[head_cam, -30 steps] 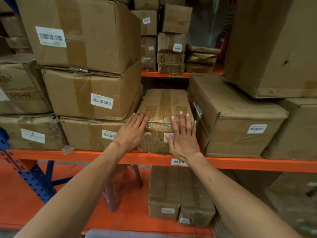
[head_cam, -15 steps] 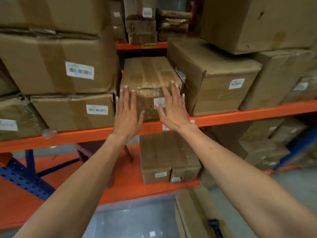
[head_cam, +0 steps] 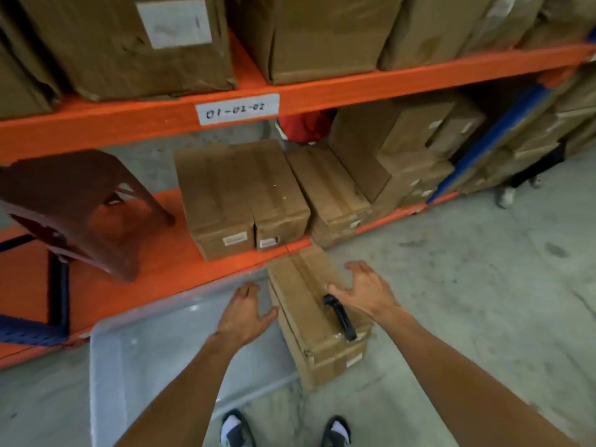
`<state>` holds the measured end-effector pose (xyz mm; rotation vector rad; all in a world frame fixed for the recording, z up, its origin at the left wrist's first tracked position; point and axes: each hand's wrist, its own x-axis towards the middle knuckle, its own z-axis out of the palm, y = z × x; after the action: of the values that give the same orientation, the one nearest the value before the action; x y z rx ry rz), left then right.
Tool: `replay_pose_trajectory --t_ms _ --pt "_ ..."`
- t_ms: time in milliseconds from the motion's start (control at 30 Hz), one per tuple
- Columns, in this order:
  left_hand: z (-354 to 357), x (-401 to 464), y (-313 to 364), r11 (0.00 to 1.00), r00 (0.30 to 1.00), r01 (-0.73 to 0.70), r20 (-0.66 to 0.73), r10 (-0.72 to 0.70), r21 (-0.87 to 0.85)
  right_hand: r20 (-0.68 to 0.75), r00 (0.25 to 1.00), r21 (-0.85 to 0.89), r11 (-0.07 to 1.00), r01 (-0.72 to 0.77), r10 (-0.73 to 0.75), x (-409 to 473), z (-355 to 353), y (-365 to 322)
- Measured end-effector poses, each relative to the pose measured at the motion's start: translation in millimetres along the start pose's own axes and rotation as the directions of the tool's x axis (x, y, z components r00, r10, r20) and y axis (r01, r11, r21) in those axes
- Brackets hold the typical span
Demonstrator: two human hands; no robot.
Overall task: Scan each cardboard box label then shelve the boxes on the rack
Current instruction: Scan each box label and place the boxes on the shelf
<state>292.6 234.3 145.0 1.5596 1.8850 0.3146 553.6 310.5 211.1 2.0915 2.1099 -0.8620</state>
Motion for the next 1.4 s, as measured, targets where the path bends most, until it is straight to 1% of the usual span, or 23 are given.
replay_pose_trajectory --t_ms 67,133,267,367,467,567,633,700,767,800,867,900,933,967,1033,1100,1133,1200,1267,1333,1400 --pt "43.2 -6.6 -3.0 0.999 0.997 0.032 0.075 -0.032 0.002 0.041 0.996 0.001 0.997 -0.080 0.079 -0.4 23.4 44.5" --pt "83.6 -9.7 -5.5 0.999 0.992 0.036 0.117 -0.037 0.009 0.070 0.989 0.006 0.991 -0.131 0.131 3.3 46.8 81.1" --pt "164.7 -1.9 -11.2 0.999 0.990 0.015 0.140 -0.021 0.045 0.097 0.981 0.078 0.981 -0.176 0.168 20.4 97.6 135.9" --pt "222.1 11.2 -14.8 0.998 0.992 -0.014 0.126 0.006 0.062 0.097 0.984 0.105 0.982 -0.157 0.147 39.6 135.4 163.0" --pt "274.4 24.8 -18.3 0.998 0.992 -0.030 0.124 0.022 0.063 0.085 0.990 0.086 0.989 -0.121 0.114 66.6 166.7 178.6" --pt "318.3 36.3 -17.6 0.993 0.996 -0.075 0.064 0.069 0.092 0.057 0.993 0.111 0.988 -0.106 0.100 96.0 191.3 183.2" --pt "342.5 39.0 -17.0 0.989 0.997 -0.078 0.030 0.075 0.127 0.051 0.996 0.131 0.989 -0.076 0.070 113.6 206.3 181.9" --pt "362.0 36.8 -19.9 0.988 1.000 -0.026 -0.002 0.026 0.154 0.077 0.996 0.144 0.988 -0.050 0.039 128.1 220.1 180.4" --pt "371.9 33.9 -22.5 0.995 0.999 0.030 -0.025 -0.027 0.095 0.116 0.993 0.156 0.987 -0.048 0.030 138.1 230.3 180.6" --pt "372.7 33.9 -23.5 0.998 0.999 0.031 -0.032 -0.030 0.056 0.127 0.992 0.154 0.987 -0.047 0.027 142.1 233.7 182.2" --pt "368.2 36.9 -27.0 1.000 0.999 -0.020 -0.049 0.020 0.002 0.135 0.990 0.157 0.986 -0.048 0.027 148.0 235.4 186.9" --pt "364.7 39.4 -29.5 0.998 0.996 -0.064 -0.055 0.064 -0.002 0.140 0.989 0.190 0.980 -0.065 0.039 149.7 233.5 190.2" --pt "361.2 42.2 -32.3 0.994 0.993 -0.107 -0.050 0.107 0.004 0.148 0.987 0.266 0.959 -0.098 0.060 150.4 230.2 193.5" --pt "358.1 44.9 -34.7 0.990 0.989 -0.141 -0.036 0.141 0.011 0.162 0.983 0.376 0.916 -0.141 0.085 149.4 226.2 197.5" --pt "354.5 50.2 -37.2 0.984 0.984 -0.176 -0.010 0.176 0.022 0.181 0.977 0.599 0.775 -0.203 0.116 141.8 216.6 207.6" --pt "350.6 57.5 -36.0 0.983 0.983 -0.182 -0.032 0.183 0.035 0.135 0.986 0.772 0.613 -0.169 0.102 130.2 206.8 219.6" --pt "346.1 63.7 -33.8 0.983 0.981 -0.179 -0.065 0.181 0.035 0.106 0.990 0.838 0.527 -0.139 0.092 124.3 201.5 225.8" --pt "330.7 82.1 -26.1 0.985 0.971 -0.170 -0.166 0.171 0.016 0.063 0.995 0.913 0.397 -0.091 0.083 112.8 190.5 236.4" --pt "309.5 105.2 -12.3 0.980 0.955 -0.196 -0.219 0.198 0.031 0.041 0.994 0.944 0.323 -0.073 0.103 102.8 181.8 245.2" --pt "290.8 124.7 4.5 0.967 0.945 -0.238 -0.208 0.253 0.091 0.027 0.995 0.958 0.281 -0.053 0.094 93.7 179.6 250.9" --pt "275.1 137.2 14.7 0.958 0.935 -0.257 -0.218 0.280 0.127 -0.002 0.997 0.958 0.287 -0.021 0.079 85.0 184.3 251.5"
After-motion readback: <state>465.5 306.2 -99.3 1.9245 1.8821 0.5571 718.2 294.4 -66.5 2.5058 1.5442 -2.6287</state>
